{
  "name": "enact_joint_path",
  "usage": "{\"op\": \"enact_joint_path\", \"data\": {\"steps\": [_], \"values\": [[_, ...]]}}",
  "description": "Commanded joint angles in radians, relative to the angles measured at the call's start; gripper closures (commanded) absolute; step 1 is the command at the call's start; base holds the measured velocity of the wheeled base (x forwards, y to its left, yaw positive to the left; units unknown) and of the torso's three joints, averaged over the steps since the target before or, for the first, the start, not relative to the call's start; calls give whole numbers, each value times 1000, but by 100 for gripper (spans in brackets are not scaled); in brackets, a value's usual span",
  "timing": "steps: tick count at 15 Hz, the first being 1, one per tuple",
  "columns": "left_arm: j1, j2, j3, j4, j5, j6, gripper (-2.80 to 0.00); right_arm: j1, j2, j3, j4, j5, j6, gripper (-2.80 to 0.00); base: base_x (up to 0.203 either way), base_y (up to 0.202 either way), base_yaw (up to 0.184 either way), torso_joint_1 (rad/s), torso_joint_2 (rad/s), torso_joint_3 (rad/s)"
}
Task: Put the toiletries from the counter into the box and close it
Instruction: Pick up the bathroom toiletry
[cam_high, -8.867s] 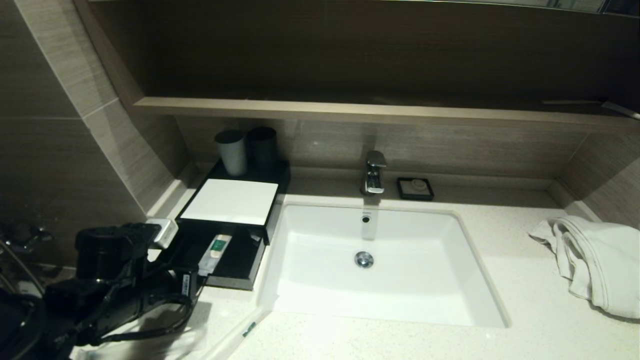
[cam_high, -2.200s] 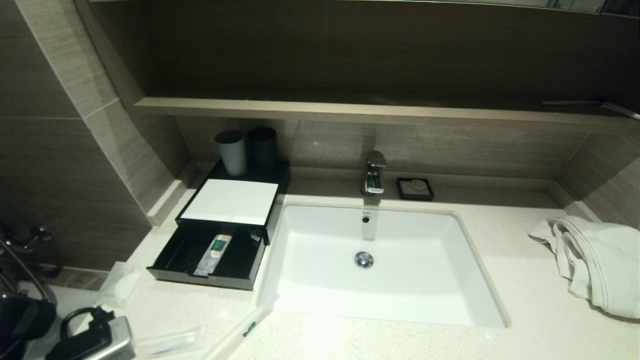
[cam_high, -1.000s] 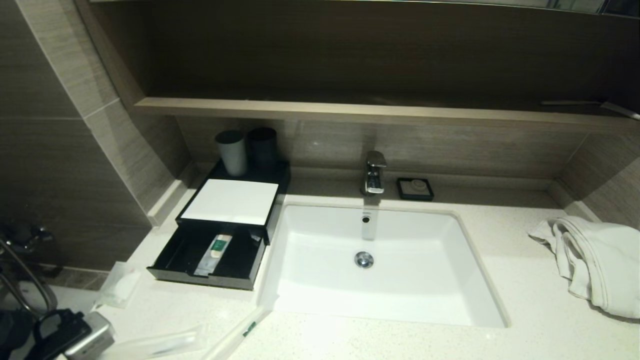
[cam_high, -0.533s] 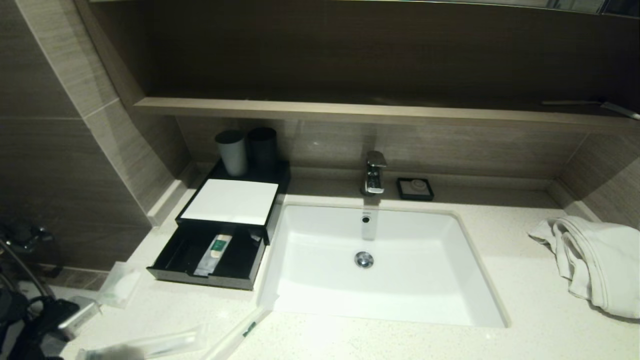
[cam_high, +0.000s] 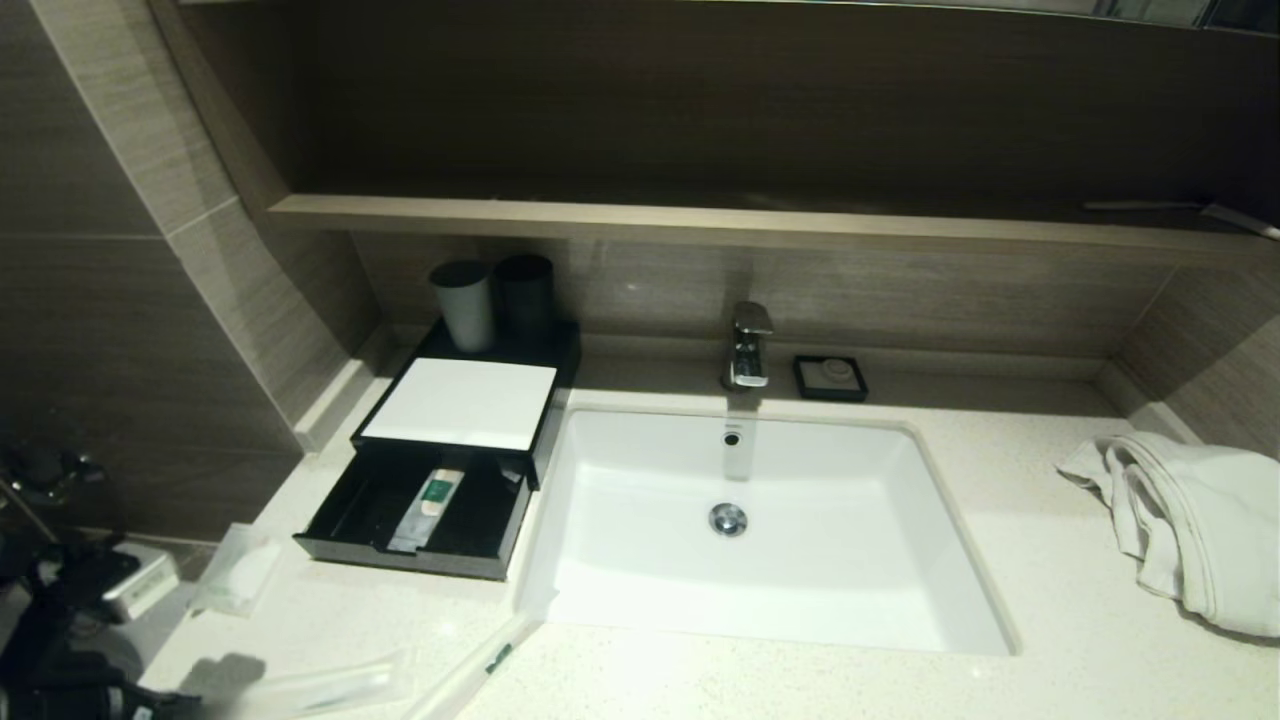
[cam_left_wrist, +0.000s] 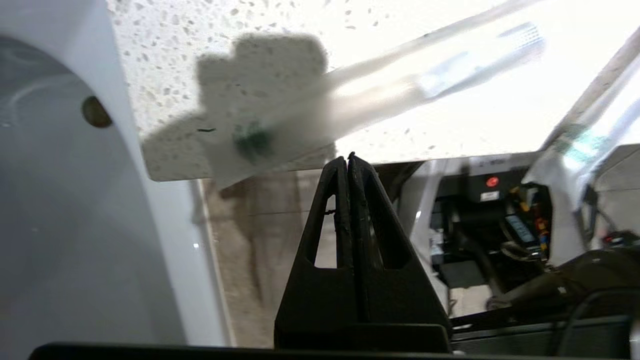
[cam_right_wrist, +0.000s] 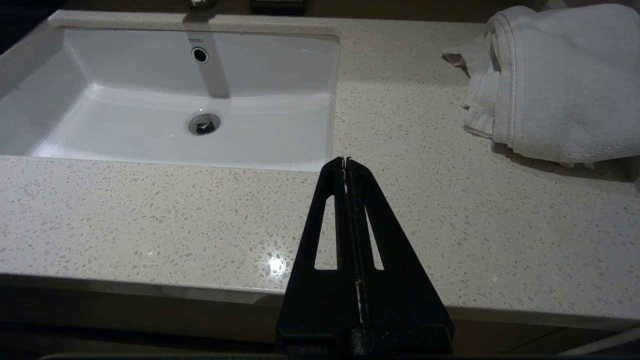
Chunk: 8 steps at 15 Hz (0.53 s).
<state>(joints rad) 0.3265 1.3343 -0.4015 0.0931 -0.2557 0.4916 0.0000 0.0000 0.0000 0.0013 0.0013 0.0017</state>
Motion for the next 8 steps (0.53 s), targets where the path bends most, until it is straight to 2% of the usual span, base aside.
{"op": "enact_joint_path", "data": {"steps": [1,2,5,6,7,8], "values": [[59,46,-17,-2,-2,119,0,0,0,0,0,0,0,0,0,0,0,0,0,0],[87,75,-38,-2,-2,173,0,0,0,0,0,0,0,0,0,0,0,0,0,0],[109,144,-84,-4,-2,270,0,0,0,0,0,0,0,0,0,0,0,0,0,0],[126,158,-85,-4,-2,334,0,0,0,0,0,0,0,0,0,0,0,0,0,0],[152,175,-87,-4,-3,438,0,0,0,0,0,0,0,0,0,0,0,0,0,0],[174,200,-93,-4,-6,501,0,0,0,0,0,0,0,0,0,0,0,0,0,0]]}}
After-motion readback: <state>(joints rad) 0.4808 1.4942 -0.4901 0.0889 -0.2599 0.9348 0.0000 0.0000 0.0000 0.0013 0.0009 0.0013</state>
